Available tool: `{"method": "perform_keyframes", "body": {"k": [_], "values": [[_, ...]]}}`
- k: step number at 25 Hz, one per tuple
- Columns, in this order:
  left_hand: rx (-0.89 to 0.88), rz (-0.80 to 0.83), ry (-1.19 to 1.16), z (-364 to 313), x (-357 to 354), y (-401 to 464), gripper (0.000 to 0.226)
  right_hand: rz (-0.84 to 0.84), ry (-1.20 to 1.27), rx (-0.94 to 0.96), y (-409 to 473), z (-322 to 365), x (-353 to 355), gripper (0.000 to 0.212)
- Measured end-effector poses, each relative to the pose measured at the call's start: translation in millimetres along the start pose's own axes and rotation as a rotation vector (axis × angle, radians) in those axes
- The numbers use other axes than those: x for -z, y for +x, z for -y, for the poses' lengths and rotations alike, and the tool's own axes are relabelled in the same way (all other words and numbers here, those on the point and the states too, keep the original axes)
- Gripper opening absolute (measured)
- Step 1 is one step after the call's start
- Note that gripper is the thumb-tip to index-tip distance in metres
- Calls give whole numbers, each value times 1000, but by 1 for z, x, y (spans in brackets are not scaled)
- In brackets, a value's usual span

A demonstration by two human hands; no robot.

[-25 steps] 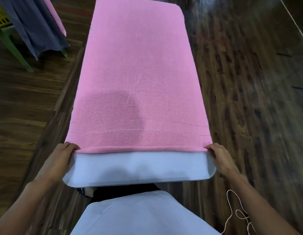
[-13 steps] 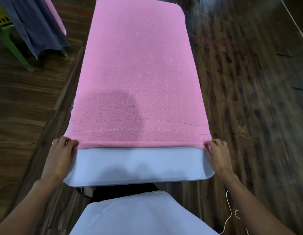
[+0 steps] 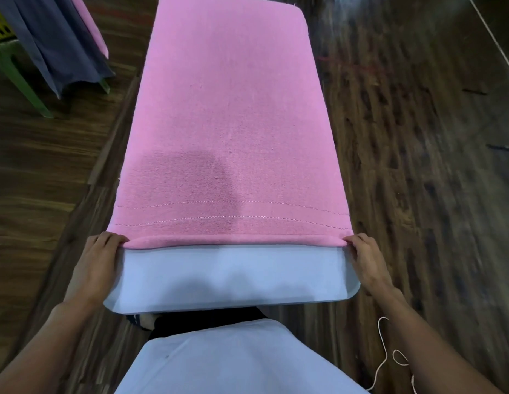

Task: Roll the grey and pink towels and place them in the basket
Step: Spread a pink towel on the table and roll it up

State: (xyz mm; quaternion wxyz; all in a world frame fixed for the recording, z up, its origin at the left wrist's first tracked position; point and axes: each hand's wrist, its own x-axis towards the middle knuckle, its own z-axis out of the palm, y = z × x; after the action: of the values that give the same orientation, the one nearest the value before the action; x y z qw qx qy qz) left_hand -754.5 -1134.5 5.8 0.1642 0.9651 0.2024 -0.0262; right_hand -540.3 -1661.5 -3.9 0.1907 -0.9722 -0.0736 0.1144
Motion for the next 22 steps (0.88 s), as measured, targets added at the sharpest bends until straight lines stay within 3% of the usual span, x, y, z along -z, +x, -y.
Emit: {"method": "perform_keyframes", "body": {"k": [2,4,8,11,14,17,22], "values": [[-80,63,-2,7,7,9,31,100,-77,86,10,-4,11,23],[-118,122,-24,9,13,24,30,144,-56,53,23,-2,20,19],[45,62,-148,4,15,47,19,-4,56,-112,40,16,18,13],[3,-85,15,-5,8,39,14,-132,-158,-81,31,23,6,9],[-4,-165,57,-16,-7,13,26,-241,-302,-4,11,24,-9,19],[14,-128,29,-21,-16,5,42,-244,-215,57,4,26,-16,26],[43,-104,-27,-25,-6,20,35,-187,-17,1,14,20,-14,21]]}}
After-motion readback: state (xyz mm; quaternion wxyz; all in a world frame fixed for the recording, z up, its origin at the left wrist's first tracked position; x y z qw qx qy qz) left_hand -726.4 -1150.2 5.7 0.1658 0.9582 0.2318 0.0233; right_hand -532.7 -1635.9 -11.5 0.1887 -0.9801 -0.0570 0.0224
